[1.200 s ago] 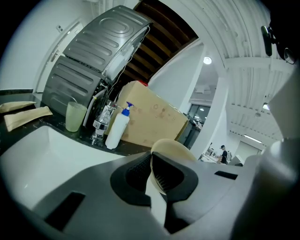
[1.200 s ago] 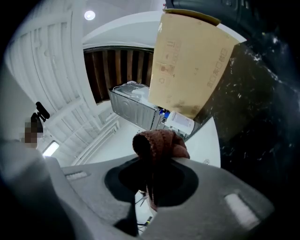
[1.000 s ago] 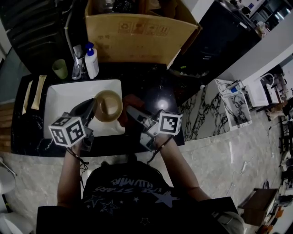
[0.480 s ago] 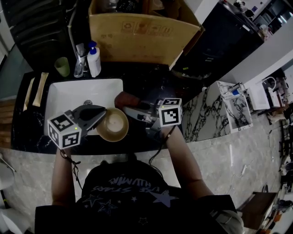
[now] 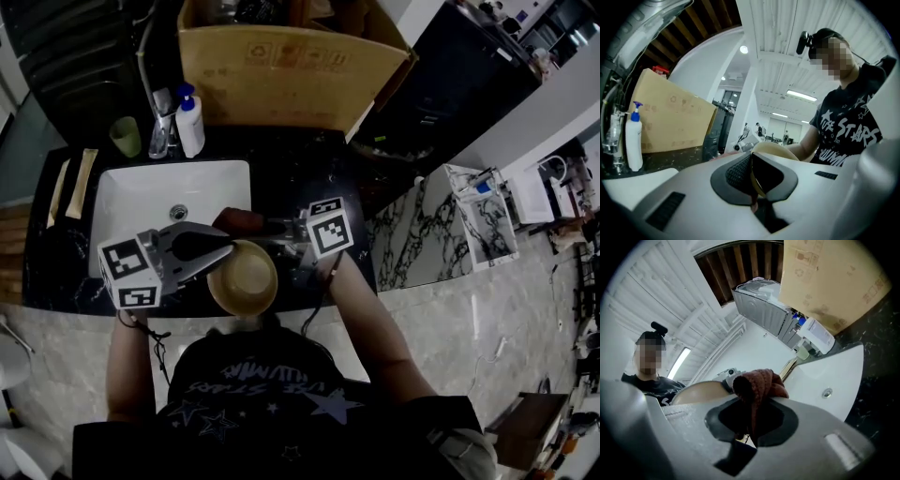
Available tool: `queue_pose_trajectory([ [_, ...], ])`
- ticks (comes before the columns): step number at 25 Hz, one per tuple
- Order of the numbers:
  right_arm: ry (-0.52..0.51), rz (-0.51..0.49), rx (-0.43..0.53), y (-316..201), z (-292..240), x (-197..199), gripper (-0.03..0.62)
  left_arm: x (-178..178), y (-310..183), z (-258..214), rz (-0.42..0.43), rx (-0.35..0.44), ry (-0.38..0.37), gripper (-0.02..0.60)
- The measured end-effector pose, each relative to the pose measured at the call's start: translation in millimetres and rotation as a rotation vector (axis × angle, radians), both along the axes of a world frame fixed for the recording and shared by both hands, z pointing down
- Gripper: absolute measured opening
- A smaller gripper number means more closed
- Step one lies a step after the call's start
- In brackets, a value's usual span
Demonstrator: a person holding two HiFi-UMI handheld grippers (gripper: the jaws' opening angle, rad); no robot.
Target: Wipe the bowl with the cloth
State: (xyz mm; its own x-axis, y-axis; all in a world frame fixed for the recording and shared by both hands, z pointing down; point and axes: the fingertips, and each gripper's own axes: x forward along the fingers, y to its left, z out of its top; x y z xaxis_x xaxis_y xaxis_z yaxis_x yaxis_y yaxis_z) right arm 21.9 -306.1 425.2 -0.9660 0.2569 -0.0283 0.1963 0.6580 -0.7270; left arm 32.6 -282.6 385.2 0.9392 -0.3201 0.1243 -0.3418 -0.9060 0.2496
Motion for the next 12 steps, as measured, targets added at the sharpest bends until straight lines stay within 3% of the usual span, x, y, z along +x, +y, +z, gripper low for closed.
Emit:
queue_pose_trajectory([
  [5,-0.041,-0.05,-0.052,21,8,-1,0.049,-5,-8,-21,-0.027,0.0,0.142,0.017],
  [12,-0.047,0.037,-0.099,15,19,10,0.049,-8,-25,-20,-0.098,-0.016,0.155,0.017],
])
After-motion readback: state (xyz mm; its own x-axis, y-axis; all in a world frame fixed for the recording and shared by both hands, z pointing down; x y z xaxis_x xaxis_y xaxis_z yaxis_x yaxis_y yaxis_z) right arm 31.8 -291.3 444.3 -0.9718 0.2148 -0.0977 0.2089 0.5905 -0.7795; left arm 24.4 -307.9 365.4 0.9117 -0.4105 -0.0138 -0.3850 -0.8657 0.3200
